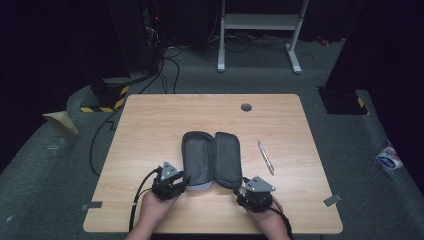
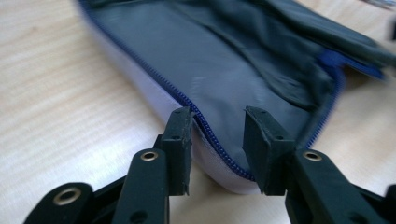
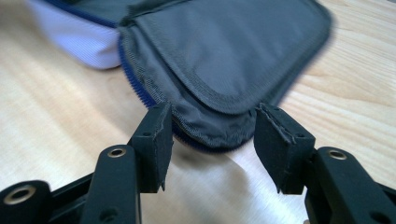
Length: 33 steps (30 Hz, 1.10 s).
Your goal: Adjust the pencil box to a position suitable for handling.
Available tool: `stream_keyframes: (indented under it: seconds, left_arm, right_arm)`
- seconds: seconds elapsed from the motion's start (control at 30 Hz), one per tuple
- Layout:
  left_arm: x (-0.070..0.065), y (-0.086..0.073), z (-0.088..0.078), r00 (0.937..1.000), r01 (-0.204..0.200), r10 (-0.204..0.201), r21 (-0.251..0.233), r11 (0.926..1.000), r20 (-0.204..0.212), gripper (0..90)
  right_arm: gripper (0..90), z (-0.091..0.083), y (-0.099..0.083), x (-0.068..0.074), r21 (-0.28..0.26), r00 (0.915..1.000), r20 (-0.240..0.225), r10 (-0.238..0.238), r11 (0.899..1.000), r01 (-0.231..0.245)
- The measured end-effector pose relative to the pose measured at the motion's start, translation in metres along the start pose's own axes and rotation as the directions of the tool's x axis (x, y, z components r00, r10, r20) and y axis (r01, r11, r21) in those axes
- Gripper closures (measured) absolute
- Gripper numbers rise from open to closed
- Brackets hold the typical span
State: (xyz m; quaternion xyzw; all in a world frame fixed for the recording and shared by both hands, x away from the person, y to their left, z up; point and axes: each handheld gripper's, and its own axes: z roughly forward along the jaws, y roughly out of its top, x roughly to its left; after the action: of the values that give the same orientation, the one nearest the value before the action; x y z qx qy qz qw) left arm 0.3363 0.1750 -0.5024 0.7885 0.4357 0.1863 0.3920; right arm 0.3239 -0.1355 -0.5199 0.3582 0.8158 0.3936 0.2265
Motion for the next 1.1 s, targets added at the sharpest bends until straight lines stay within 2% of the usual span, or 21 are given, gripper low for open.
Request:
stream_keyframes:
  seconds: [0.13,0.2,0.33,0.37,0.47,0.57,0.67,0.7,0.8,0.87,0.93,1.0,1.1]
  left_arm:
    - [-0.008,-0.008,-0.012,0.9993,0.011,-0.010,-0.010,0.9999,0.035,60.8]
    - [-0.011,-0.010,-0.015,0.9984,0.020,-0.019,-0.013,0.9997,0.054,59.6]
    - [-0.019,-0.011,-0.015,0.9944,0.024,-0.022,-0.016,0.9996,0.104,57.6]
    - [-0.022,-0.011,-0.014,0.9932,0.027,-0.024,-0.022,0.9994,0.114,54.5]
    - [-0.030,-0.009,-0.009,0.9907,-0.001,0.006,-0.039,0.9993,0.136,52.6]
    - [-0.038,-0.004,-0.004,0.9868,-0.021,0.030,-0.059,0.9980,0.159,49.3]
    - [-0.042,0.000,-0.004,0.9874,-0.043,0.056,-0.090,0.9950,0.148,45.2]
    - [-0.043,0.000,-0.005,0.9875,-0.047,0.062,-0.102,0.9936,0.145,45.2]
    - [-0.041,0.002,-0.009,0.9903,-0.053,0.070,-0.133,0.9897,0.121,44.1]
    - [-0.038,0.000,-0.014,0.9936,-0.046,0.062,-0.157,0.9865,0.095,43.8]
    - [-0.033,-0.001,-0.019,0.9958,-0.034,0.048,-0.172,0.9845,0.078,43.8]
    - [-0.026,-0.004,-0.024,0.9982,-0.025,0.035,-0.185,0.9824,0.049,43.8]
    - [-0.012,-0.010,-0.031,0.9999,-0.013,0.013,-0.183,0.9831,0.000,43.8]
  right_arm:
    - [46.6,0.007,0.006,-0.006,0.012,0.9996,0.022,0.020,1.000,-0.021]
    - [46.6,0.014,0.011,-0.015,0.019,0.9981,0.043,0.044,0.999,-0.044]
    - [46.5,0.019,0.014,-0.022,0.020,0.9966,0.057,0.059,0.998,-0.060]
    - [46.5,0.019,0.015,-0.025,0.016,0.9956,0.074,0.058,0.998,-0.059]
    - [46.5,0.016,0.016,-0.026,0.003,0.9945,0.080,0.068,0.998,-0.068]
    - [46.6,0.007,0.017,-0.026,-0.041,0.9938,0.082,0.074,0.997,-0.071]
    - [46.9,-0.010,0.021,-0.017,-0.131,0.9954,0.050,0.082,0.989,-0.074]
    - [46.9,-0.010,0.021,-0.017,-0.131,0.9954,0.050,0.082,0.989,-0.074]
    - [46.7,-0.016,0.027,-0.005,-0.179,0.9964,0.003,0.085,0.980,-0.083]
    - [45.7,-0.014,0.030,0.001,-0.183,0.9968,-0.012,0.080,0.980,-0.080]
    - [43.5,-0.006,0.033,0.011,-0.167,0.9973,-0.022,0.070,0.983,-0.073]
    - [42.8,-0.003,0.033,0.013,-0.159,0.9974,-0.023,0.068,0.985,-0.071]
    - [41.6,0.005,0.036,0.019,-0.147,0.9978,-0.031,0.059,0.987,-0.063]
